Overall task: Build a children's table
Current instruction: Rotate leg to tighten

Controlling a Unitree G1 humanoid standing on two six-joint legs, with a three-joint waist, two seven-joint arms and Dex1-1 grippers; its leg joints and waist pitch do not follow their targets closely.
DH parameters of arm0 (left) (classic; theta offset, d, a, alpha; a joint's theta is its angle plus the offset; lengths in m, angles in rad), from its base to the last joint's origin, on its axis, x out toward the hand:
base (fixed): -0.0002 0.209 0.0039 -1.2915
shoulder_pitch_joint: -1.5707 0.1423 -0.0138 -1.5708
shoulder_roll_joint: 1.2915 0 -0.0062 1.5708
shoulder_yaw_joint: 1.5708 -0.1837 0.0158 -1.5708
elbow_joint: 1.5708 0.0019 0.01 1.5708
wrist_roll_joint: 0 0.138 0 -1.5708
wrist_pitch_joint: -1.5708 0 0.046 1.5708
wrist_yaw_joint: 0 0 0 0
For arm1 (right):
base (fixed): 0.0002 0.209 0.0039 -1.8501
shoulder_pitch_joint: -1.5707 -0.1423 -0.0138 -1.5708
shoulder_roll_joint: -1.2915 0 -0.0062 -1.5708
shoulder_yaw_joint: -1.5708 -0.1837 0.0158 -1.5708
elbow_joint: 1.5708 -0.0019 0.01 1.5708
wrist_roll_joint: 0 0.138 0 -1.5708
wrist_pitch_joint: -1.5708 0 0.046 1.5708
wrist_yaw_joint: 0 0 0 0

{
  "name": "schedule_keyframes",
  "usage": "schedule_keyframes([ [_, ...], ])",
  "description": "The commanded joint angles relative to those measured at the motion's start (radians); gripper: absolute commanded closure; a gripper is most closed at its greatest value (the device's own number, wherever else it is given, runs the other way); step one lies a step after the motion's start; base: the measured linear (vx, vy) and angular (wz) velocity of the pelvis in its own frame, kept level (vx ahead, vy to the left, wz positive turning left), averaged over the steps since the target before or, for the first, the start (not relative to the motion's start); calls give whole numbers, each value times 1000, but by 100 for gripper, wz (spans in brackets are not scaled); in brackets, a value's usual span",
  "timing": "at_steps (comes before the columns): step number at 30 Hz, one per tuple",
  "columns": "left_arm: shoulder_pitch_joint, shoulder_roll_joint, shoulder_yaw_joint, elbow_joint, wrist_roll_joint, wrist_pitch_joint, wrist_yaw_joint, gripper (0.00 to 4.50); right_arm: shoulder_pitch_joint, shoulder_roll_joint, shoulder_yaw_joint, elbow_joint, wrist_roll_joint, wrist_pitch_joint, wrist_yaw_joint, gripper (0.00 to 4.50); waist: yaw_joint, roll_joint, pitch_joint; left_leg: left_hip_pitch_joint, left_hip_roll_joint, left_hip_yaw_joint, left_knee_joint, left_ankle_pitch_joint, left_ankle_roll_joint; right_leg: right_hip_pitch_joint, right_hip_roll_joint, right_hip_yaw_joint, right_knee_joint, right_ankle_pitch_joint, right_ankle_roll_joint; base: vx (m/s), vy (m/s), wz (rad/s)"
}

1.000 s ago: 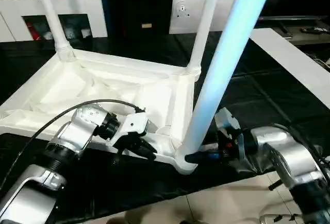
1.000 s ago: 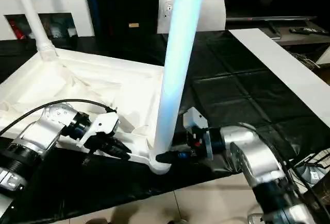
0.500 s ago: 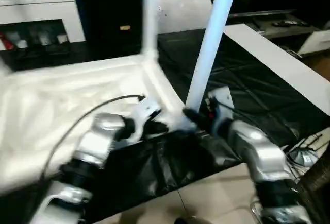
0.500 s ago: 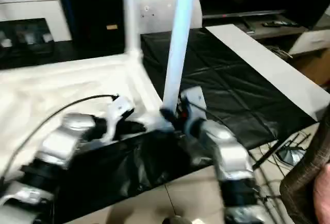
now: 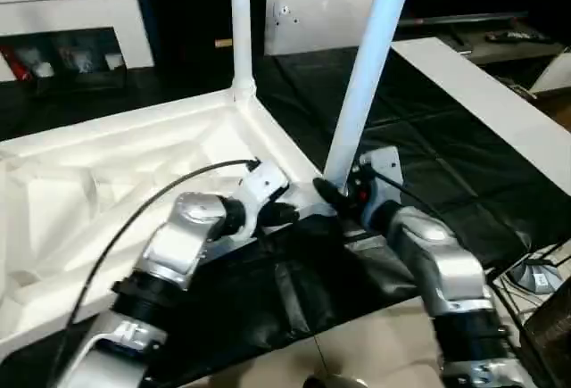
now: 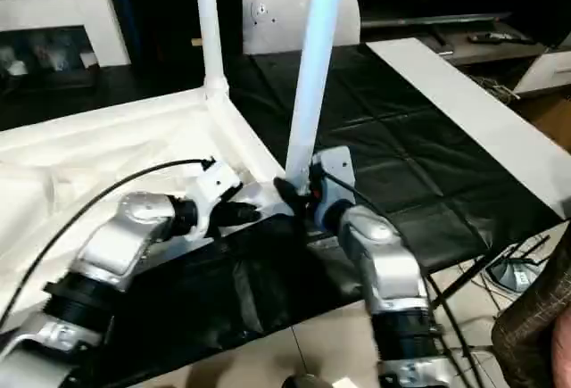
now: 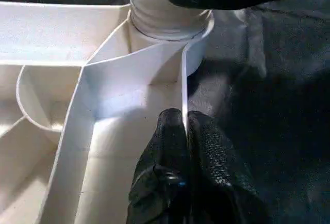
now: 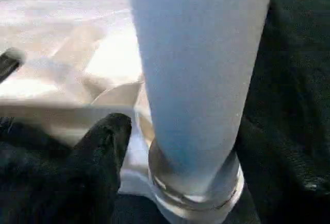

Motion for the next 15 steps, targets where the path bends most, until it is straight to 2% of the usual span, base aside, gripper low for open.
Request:
schedule_keyframes([
  [1, -23, 23, 5, -26, -28, -93, -63, 450, 13, -31, 56, -24, 43, -23, 126, 90, 6, 4, -68, -11, 13, 6, -60, -102, 85, 73, -61, 56, -69, -223, -153, 0, 0, 0],
  [3, -21, 51, 3, -18, -47, -125, -123, 450, 16, -74, 46, -25, 53, -38, 187, 61, 10, 7, -67, -9, 14, 5, -61, -122, 82, 72, -60, 54, -73, -255, -149, 0, 0, 0],
  [4, -20, 71, -6, -13, -60, -158, -170, 450, 18, -103, 44, -28, 60, -45, 232, 58, 9, 4, -67, -10, 15, 6, -61, -126, 83, 72, -59, 55, -73, -259, -148, 0, 0, 0],
  [8, -17, 133, -42, 3, -77, -218, -304, 450, 18, -180, 48, -28, 79, -64, 355, 19, 21, 9, -67, -6, 18, 6, -60, -129, 81, 68, -61, 55, -70, -257, -159, 0, 0, 0],
  [11, -22, 156, -56, 20, -86, -243, -367, 450, 17, -227, 68, -30, 91, -72, 440, 19, 32, 8, -65, 0, 21, 8, -61, -135, 74, 65, -62, 57, -69, -256, -166, 0, 0, 0],
  [15, -38, 183, -86, 45, -94, -287, -461, 450, 4, -286, 108, -21, 115, -90, 564, 19, 44, 8, -67, -2, 23, 7, -61, -133, 73, 68, -65, 57, -66, -249, -167, 0, 0, 0],
])
